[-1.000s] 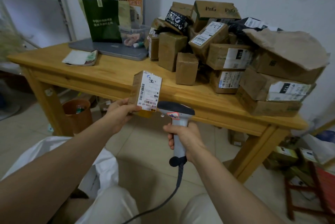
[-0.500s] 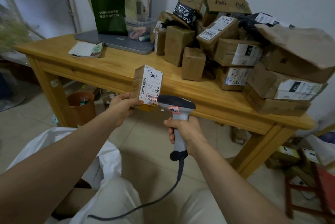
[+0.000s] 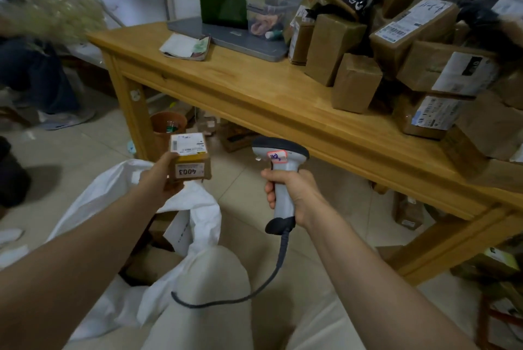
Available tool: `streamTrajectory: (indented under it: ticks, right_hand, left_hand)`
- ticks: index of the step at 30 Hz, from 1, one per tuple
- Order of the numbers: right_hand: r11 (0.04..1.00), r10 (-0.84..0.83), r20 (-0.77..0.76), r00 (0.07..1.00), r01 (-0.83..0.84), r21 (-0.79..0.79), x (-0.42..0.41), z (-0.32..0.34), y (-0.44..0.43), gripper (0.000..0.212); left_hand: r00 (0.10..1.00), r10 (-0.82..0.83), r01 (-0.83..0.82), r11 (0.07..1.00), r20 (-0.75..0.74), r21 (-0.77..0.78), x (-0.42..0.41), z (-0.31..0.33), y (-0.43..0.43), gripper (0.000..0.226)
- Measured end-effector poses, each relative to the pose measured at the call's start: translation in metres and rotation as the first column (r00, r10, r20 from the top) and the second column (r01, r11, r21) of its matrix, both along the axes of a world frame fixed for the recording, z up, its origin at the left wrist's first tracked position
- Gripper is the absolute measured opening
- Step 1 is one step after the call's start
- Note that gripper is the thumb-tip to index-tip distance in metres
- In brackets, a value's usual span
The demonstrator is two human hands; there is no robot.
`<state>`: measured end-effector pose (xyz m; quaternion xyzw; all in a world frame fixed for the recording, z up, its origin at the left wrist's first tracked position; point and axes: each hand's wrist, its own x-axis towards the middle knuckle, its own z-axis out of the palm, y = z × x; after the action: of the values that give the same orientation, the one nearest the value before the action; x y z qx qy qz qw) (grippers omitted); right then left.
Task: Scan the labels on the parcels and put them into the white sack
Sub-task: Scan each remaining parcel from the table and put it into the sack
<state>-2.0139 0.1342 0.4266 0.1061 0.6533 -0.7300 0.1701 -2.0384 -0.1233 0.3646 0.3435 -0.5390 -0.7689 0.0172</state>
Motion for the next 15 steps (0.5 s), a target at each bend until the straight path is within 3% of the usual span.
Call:
streamTrajectory:
  ticks: [4,8,12,15]
  right_hand:
    - [0.997,0.08,0.081,0.993,-0.081,0.011,-0.006,-0.017,-0.034,0.014]
    - [0.992,0.116,0.151,0.982,-0.121,0.026,-0.013,-0.036,-0.07,0.012]
    - [0.982,0.168,0.207,0.964,-0.182,0.051,-0.019,-0.052,-0.095,0.012]
    - [0.98,0.176,0.228,0.958,-0.193,0.055,-0.023,-0.058,-0.106,0.011]
  left_hand:
    - [0.979,0.146,-0.14,0.989,0.143,-0.047,0.045,-0.044,-0.032,0.023]
    - [0.906,0.253,-0.258,0.966,0.339,-0.031,0.083,-0.086,-0.053,0.042]
    - [0.864,0.223,-0.258,0.966,0.452,0.017,0.094,-0.113,-0.066,0.039]
    - [0.876,0.173,-0.161,0.985,0.451,-0.066,0.085,-0.125,-0.08,0.043]
